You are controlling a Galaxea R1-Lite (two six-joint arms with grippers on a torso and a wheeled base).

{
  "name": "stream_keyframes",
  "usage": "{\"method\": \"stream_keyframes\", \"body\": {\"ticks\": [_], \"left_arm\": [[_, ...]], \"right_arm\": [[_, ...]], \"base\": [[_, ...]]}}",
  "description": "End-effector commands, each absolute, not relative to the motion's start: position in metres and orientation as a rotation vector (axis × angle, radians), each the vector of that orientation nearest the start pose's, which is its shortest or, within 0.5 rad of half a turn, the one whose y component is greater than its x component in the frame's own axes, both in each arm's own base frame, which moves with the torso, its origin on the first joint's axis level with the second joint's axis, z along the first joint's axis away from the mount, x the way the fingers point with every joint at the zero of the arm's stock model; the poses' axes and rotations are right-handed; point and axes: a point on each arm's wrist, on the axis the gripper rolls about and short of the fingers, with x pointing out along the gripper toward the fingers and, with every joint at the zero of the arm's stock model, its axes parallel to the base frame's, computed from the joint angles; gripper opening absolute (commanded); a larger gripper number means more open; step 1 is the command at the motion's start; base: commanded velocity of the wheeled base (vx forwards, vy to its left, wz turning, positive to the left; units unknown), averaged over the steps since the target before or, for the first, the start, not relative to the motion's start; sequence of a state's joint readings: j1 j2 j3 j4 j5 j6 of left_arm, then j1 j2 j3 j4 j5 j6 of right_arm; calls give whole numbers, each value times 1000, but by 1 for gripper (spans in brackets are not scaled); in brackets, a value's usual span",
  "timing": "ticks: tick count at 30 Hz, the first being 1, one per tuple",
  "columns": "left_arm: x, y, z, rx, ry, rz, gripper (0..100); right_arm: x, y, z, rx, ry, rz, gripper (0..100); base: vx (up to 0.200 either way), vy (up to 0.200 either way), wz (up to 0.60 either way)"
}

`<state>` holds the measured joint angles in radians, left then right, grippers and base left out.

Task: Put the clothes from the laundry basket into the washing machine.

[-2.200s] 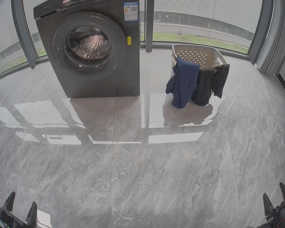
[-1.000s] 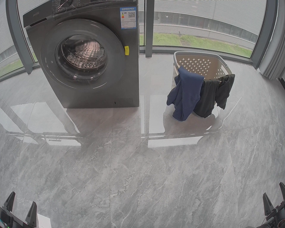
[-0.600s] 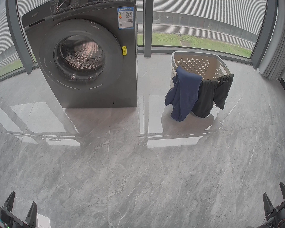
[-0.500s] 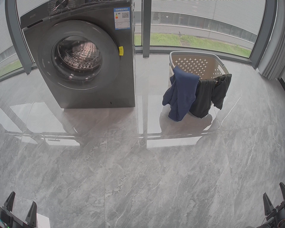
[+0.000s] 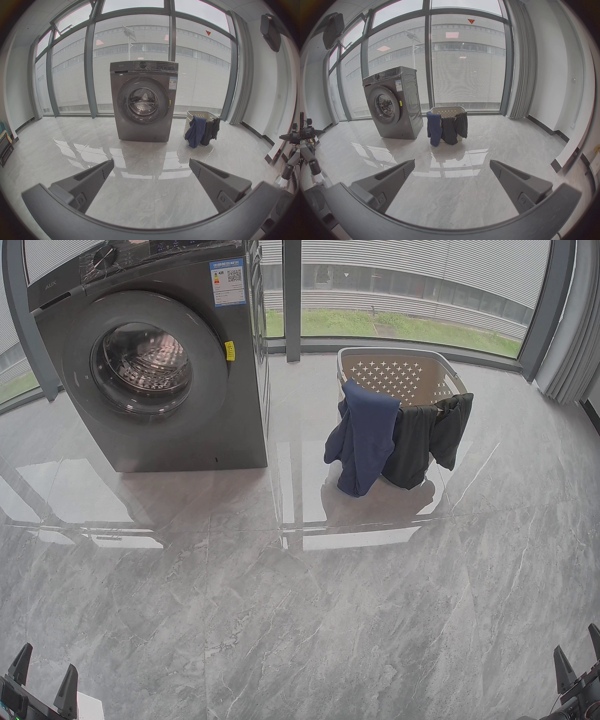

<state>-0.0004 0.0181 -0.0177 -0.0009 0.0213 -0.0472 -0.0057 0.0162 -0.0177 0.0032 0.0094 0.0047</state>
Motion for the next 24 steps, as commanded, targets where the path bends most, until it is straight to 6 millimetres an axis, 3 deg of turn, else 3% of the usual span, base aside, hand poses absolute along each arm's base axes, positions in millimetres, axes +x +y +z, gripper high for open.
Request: {"method": "stream_keyframes", "body": {"ticks": [1,13,22,24], "left_arm": [[-22,0,76,-48,4,22,100],[-22,0,76,-47,6,22,100],[-22,0,76,-47,7,22,100],[-22,0,76,-48,4,22,100]], "right_arm": [[-23,0,76,5,5,6,100],[-23,0,76,5,6,5,100],[-23,0,76,3,5,6,100],[-23,0,76,5,6,6,100]], "base": [[200,0,0],[200,0,0],[0,0,0],[0,-200,0]]}}
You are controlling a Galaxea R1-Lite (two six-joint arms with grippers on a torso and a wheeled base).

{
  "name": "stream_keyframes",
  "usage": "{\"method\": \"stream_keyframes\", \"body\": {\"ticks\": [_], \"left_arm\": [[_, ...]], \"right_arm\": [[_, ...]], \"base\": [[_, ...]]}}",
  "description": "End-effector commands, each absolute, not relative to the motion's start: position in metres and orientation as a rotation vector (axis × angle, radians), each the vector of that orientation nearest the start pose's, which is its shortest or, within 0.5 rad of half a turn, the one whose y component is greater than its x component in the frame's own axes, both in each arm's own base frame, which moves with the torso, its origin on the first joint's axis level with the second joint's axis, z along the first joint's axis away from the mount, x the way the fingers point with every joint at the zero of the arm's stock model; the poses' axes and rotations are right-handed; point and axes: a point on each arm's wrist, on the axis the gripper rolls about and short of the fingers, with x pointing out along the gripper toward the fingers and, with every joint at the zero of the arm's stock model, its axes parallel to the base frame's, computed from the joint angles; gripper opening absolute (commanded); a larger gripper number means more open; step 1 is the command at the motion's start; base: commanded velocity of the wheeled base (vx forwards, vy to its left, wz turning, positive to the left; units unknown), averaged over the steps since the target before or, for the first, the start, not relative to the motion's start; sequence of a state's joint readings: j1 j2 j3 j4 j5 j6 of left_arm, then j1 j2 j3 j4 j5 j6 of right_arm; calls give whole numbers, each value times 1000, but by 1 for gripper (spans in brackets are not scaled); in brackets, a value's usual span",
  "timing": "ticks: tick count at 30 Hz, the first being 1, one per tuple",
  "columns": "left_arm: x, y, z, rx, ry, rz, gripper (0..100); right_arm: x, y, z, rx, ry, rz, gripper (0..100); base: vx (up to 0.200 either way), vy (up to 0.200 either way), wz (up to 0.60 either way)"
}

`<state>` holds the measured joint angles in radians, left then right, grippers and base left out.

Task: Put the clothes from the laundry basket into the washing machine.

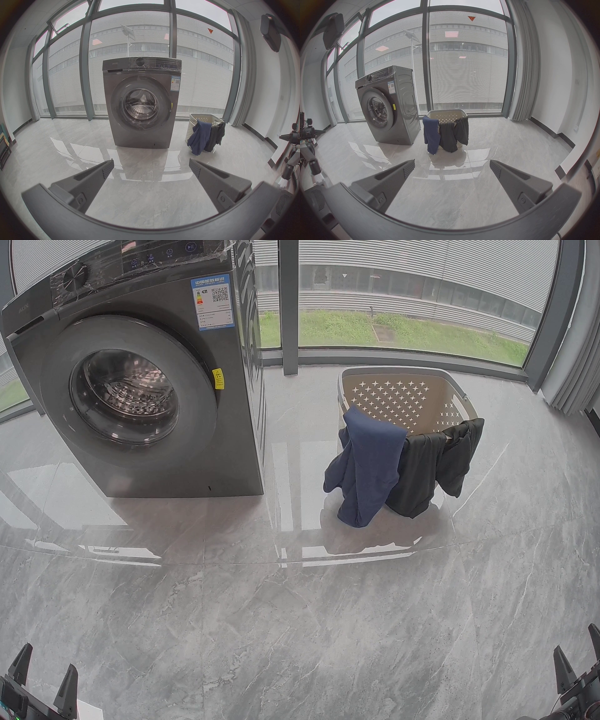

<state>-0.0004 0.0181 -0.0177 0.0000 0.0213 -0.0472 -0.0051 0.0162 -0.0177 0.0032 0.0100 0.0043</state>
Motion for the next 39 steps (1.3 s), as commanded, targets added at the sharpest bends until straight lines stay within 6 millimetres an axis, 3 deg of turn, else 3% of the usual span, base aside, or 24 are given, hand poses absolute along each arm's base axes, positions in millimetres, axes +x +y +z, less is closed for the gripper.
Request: {"method": "stream_keyframes", "body": {"ticks": [1,19,34,39], "left_arm": [[-22,0,76,-47,7,22,100],[-22,0,76,-49,6,22,100],[-22,0,76,-49,6,22,100],[-22,0,76,-47,6,22,100]], "right_arm": [[-23,0,76,5,5,6,100],[-23,0,76,5,6,5,100],[-23,0,76,5,5,6,100],[-23,0,76,5,6,5,100]], "base": [[0,-200,0],[0,-200,0],[0,0,0],[0,-200,0]]}}
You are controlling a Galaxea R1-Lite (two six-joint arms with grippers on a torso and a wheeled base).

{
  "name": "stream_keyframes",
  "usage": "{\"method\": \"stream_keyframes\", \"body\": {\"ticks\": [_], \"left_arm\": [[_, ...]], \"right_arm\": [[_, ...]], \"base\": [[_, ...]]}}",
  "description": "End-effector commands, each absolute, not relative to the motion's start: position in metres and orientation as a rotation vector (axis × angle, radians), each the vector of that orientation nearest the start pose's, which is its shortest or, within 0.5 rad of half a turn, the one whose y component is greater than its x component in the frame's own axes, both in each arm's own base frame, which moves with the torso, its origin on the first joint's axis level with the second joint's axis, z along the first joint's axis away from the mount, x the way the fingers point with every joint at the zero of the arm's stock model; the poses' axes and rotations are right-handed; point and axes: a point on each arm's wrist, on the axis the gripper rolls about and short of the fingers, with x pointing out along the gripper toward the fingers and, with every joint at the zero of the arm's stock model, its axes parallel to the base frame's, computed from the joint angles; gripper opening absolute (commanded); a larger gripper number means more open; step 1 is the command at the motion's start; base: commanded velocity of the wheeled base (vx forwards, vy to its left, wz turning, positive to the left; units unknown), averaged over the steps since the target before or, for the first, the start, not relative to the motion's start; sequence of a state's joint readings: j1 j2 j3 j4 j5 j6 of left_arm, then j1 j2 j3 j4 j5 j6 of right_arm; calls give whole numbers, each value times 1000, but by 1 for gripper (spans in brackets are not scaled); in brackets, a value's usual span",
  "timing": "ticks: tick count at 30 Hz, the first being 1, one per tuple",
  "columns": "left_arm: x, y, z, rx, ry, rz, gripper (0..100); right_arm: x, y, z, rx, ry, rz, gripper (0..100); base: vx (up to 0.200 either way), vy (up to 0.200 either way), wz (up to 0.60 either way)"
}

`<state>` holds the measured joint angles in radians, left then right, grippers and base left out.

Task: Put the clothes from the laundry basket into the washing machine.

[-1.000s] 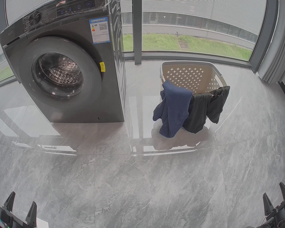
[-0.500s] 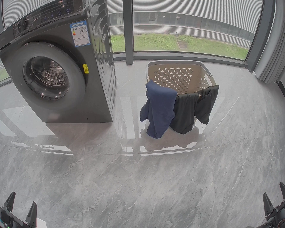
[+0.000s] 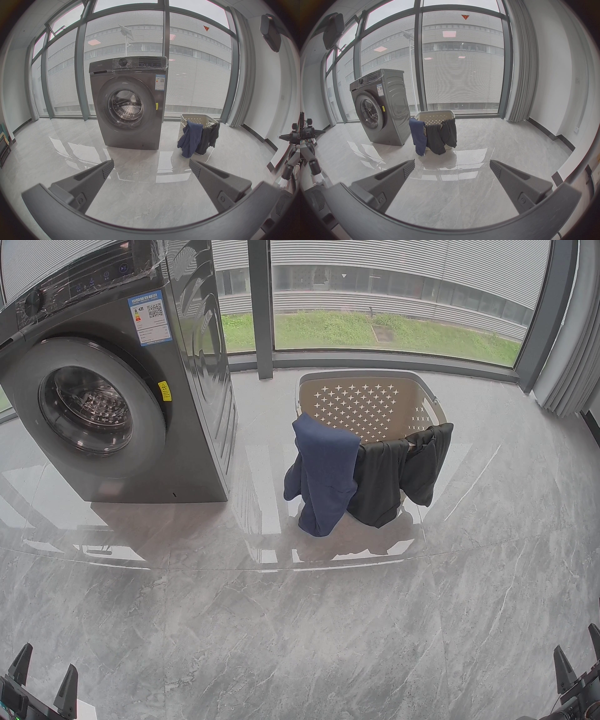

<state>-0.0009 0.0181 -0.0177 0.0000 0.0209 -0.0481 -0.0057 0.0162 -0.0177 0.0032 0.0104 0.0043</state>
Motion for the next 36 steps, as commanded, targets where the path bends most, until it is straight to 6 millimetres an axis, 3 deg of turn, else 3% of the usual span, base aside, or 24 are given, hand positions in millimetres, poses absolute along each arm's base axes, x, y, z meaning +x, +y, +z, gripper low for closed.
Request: {"method": "stream_keyframes", "body": {"ticks": [1,10,22,36], "left_arm": [[-22,0,76,-49,6,22,100],[-22,0,76,-49,6,22,100],[-22,1,76,-52,6,23,100],[-22,1,76,-52,6,23,100]], "right_arm": [[-23,0,76,5,5,5,100],[-23,0,76,5,6,3,100],[-23,0,76,3,5,6,100],[-23,0,76,3,6,6,100]], "base": [[0,-200,0],[0,-200,0],[0,0,0],[200,0,0]]}}
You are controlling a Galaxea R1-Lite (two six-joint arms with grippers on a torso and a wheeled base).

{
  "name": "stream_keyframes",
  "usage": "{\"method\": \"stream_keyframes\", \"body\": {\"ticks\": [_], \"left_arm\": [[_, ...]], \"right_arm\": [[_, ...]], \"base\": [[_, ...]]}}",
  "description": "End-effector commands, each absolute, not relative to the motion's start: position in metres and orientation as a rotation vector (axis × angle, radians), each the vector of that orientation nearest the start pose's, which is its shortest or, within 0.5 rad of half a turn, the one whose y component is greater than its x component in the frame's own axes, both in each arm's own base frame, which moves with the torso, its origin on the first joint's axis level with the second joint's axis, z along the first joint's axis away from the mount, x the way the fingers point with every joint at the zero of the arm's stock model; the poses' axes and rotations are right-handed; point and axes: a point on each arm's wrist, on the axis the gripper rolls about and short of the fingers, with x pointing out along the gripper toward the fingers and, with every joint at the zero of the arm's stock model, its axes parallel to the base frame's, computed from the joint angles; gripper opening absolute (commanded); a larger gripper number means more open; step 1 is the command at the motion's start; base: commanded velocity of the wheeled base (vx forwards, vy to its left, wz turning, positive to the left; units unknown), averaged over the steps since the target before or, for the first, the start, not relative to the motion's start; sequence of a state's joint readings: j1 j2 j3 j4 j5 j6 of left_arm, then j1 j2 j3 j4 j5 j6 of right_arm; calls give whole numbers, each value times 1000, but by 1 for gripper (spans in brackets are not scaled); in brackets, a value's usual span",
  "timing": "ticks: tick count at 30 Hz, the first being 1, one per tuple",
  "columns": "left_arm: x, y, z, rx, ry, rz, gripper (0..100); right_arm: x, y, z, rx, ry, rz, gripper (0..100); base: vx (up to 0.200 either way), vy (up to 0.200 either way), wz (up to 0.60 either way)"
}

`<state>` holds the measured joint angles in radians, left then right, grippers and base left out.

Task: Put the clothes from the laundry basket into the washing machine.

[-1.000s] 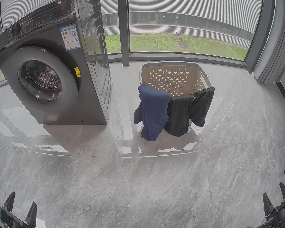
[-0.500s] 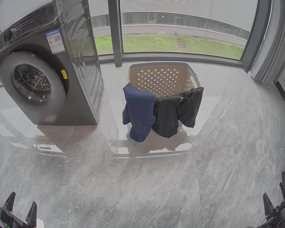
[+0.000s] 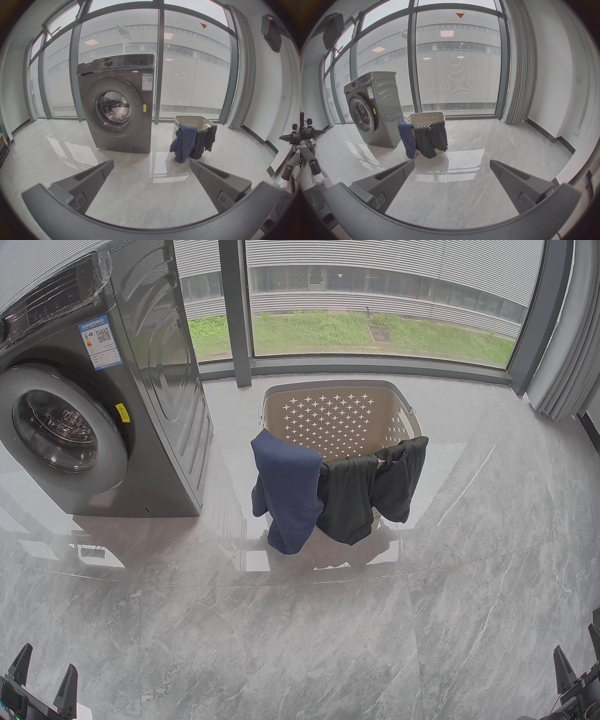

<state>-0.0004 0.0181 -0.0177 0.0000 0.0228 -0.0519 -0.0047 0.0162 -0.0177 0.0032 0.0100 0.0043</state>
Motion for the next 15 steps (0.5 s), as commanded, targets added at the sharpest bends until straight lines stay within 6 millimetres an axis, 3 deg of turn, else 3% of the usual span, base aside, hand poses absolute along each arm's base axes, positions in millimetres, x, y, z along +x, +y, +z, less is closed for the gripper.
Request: {"method": "stream_keyframes", "body": {"ticks": [1,13,15], "left_arm": [[-22,1,76,-52,6,23,100],[-22,1,76,-52,6,23,100],[-22,1,76,-52,6,23,100]], "right_arm": [[-23,0,76,5,5,6,100],[-23,0,76,5,5,6,100],[-23,0,76,5,6,6,100]], "base": [[200,0,0],[200,0,0],[0,0,0]]}}
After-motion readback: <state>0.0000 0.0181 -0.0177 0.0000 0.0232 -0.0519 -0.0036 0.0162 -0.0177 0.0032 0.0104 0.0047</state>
